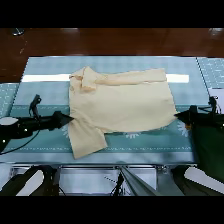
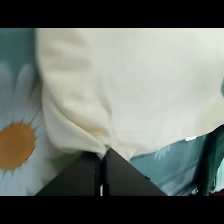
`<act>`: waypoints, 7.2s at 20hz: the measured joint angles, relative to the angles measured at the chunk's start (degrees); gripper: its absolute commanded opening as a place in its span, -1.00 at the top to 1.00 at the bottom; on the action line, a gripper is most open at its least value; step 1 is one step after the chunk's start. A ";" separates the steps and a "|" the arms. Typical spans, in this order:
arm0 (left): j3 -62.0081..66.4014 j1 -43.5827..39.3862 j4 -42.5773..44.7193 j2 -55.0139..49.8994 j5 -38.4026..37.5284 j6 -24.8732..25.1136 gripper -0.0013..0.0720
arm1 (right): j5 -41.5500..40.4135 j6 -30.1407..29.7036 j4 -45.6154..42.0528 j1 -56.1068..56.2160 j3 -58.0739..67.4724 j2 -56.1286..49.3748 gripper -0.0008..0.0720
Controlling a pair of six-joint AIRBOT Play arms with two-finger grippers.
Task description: Fold the shirts.
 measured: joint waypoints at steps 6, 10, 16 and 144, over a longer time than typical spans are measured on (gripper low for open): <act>33.42 -0.02 -1.57 0.70 -2.43 -1.53 0.90 | 1.77 7.76 1.20 11.87 30.36 6.45 0.93; 62.86 0.00 15.21 0.87 -6.03 -10.25 0.90 | -0.17 15.39 -2.60 16.22 57.33 8.68 0.93; 90.03 0.00 39.54 6.86 -16.65 -21.40 0.90 | 7.02 21.66 -12.44 17.62 77.81 17.59 0.92; 52.59 -4.72 15.04 -38.07 -7.93 -17.57 0.89 | -7.06 14.40 -10.05 11.41 20.46 -7.89 0.92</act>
